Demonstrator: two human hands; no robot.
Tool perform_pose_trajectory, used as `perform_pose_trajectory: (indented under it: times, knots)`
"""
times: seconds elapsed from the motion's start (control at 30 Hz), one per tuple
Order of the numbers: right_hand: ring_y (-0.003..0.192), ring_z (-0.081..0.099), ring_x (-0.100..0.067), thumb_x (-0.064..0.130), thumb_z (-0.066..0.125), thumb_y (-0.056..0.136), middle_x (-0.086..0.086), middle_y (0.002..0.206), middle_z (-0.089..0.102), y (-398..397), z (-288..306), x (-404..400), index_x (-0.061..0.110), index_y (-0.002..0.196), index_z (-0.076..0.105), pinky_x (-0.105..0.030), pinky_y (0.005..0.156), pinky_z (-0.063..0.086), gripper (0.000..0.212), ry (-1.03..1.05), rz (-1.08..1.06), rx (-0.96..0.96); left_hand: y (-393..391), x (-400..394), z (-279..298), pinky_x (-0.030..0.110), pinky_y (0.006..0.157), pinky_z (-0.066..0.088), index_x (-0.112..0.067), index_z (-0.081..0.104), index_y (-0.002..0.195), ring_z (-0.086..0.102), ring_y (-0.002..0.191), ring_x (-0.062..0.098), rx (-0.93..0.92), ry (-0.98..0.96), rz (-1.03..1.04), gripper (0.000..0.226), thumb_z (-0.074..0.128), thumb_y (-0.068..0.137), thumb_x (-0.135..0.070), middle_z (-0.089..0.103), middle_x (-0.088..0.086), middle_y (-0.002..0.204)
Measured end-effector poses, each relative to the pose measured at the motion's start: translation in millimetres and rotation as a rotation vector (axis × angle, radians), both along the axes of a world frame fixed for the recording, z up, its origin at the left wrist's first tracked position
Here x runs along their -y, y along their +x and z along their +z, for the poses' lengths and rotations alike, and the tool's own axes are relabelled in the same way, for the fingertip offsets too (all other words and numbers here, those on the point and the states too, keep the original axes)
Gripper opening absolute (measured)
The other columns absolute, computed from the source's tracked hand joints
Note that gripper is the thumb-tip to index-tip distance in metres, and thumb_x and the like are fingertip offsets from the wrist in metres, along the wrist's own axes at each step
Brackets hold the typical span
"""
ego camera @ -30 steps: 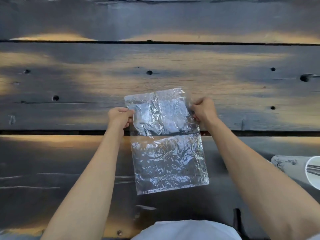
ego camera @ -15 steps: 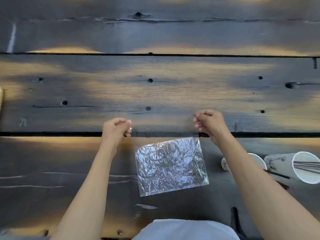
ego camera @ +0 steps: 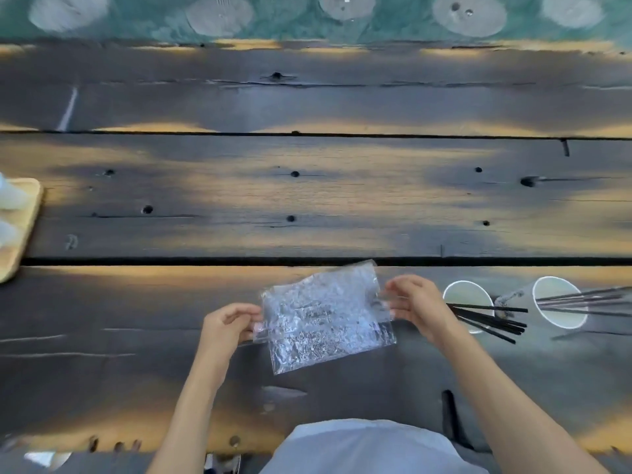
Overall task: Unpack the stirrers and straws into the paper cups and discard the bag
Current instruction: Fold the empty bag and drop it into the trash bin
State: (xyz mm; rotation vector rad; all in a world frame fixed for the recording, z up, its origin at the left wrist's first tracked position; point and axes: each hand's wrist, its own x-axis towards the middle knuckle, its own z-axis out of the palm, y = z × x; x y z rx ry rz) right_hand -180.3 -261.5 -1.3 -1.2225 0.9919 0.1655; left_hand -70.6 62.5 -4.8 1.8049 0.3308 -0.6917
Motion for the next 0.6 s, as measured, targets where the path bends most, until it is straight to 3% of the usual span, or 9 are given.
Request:
perform_pose_trajectory:
  times: [0.13, 0.33, 0.43, 0.6]
  knots:
    - [0.069, 0.062, -0.022, 0.017, 0.055, 0.096, -0.009, 0.089, 0.071, -20.9, -4.2, -8.3, 0.008, 0.096, 0.065, -0.035, 0.069, 0.05, 0.014, -0.031, 0.059, -0.043, -25.4, -9.1, -7.4, 0.03, 0.066, 0.057, 0.0, 0.072, 0.096, 0.065, 0.071, 0.026, -0.054, -0.04, 0.011, 0.029, 0.044, 0.098, 0.007, 0.073, 0.024, 0.093]
    - [0.08, 0.06, -0.02, 0.022, 0.057, 0.096, -0.008, 0.1, 0.07, -42.5, -18.2, -15.0, 0.009, 0.105, 0.066, -0.03, 0.071, 0.049, 0.018, -0.077, 0.116, -0.1, -52.3, -9.6, -21.3, 0.035, 0.073, 0.058, -0.008, 0.069, 0.106, 0.071, 0.078, 0.025, -0.145, -0.046, 0.022, 0.022, 0.05, 0.099, -0.001, 0.073, 0.019, 0.093]
    - [0.078, 0.06, -0.014, 0.027, 0.058, 0.095, -0.002, 0.101, 0.071, -50.3, -27.8, -16.4, 0.013, 0.104, 0.067, -0.028, 0.072, 0.046, 0.019, -0.117, 0.148, -0.133, -61.1, -9.7, -30.2, 0.036, 0.075, 0.059, -0.012, 0.069, 0.107, 0.071, 0.078, 0.025, -0.159, -0.018, 0.06, 0.021, 0.053, 0.096, -0.003, 0.073, 0.016, 0.092]
    - [0.09, 0.06, -0.018, 0.029, 0.059, 0.094, -0.003, 0.099, 0.069, -61.5, -36.3, -17.3, 0.018, 0.097, 0.069, -0.031, 0.076, 0.045, 0.015, -0.161, 0.173, -0.156, -68.7, -9.9, -38.8, 0.035, 0.075, 0.056, -0.017, 0.066, 0.108, 0.07, 0.085, 0.026, -0.166, 0.031, 0.074, 0.021, 0.055, 0.095, -0.004, 0.075, 0.012, 0.095]
